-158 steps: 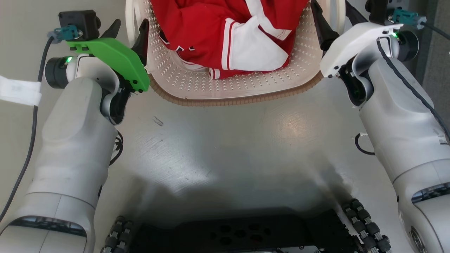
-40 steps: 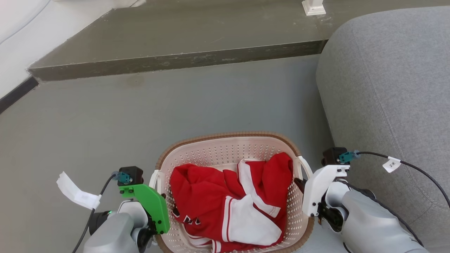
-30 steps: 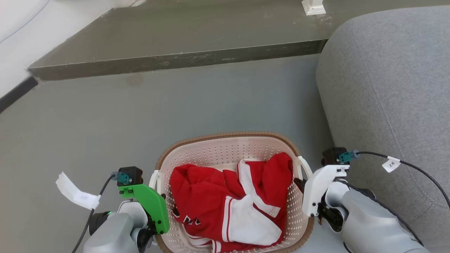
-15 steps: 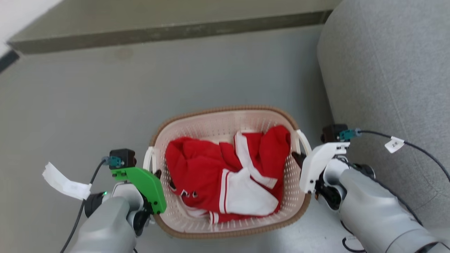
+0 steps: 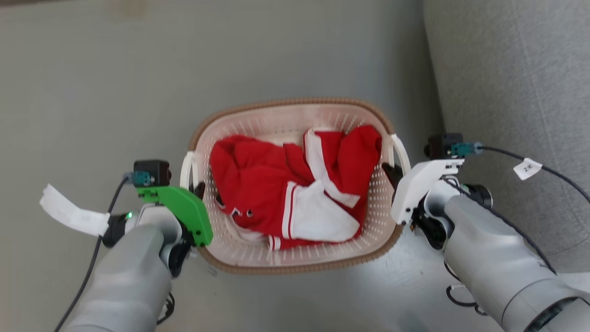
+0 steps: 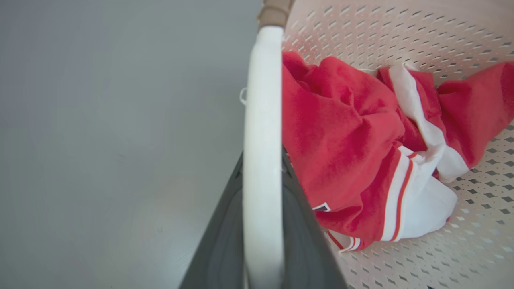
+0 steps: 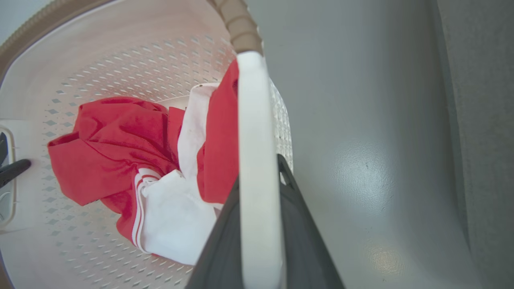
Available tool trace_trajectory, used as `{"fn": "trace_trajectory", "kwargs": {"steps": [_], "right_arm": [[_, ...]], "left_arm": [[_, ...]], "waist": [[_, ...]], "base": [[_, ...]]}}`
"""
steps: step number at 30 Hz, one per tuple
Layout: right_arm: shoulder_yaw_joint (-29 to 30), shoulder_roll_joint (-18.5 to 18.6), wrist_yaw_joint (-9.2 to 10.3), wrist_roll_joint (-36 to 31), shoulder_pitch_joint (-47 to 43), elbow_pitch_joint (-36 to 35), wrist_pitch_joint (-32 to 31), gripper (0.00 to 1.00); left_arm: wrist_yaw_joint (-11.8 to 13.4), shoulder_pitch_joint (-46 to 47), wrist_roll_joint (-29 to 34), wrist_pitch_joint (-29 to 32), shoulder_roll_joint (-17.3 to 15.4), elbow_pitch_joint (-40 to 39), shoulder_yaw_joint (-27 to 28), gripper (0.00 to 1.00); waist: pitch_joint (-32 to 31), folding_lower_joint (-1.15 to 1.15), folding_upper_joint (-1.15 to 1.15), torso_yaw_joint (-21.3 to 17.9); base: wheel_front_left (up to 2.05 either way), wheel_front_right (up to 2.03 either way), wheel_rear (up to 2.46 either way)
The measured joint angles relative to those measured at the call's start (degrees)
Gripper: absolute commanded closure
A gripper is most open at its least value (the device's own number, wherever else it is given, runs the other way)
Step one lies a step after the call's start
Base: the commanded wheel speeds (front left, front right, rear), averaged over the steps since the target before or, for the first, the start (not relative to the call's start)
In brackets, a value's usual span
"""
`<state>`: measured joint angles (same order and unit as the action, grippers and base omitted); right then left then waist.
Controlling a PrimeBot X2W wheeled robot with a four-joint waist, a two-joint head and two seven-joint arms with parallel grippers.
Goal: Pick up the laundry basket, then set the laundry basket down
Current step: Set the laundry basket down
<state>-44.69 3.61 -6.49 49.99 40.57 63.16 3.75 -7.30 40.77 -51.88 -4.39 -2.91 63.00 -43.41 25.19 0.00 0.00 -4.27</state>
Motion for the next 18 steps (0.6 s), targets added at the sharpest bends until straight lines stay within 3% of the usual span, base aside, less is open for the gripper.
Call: {"fn": "trace_trajectory", "kwargs": {"steps": [18], "right_arm": [[0.6,0.2,-0.01,-0.1,5.4,0.6,5.1,1.00]], "left_arm": [[0.0,6.1,0.3,-2.3,-0.5,-0.8,-1.0,1.00]], "waist": [[12.9,0.00,0.00,0.4]], "base": [[0.00,0.00,0.00]]}}
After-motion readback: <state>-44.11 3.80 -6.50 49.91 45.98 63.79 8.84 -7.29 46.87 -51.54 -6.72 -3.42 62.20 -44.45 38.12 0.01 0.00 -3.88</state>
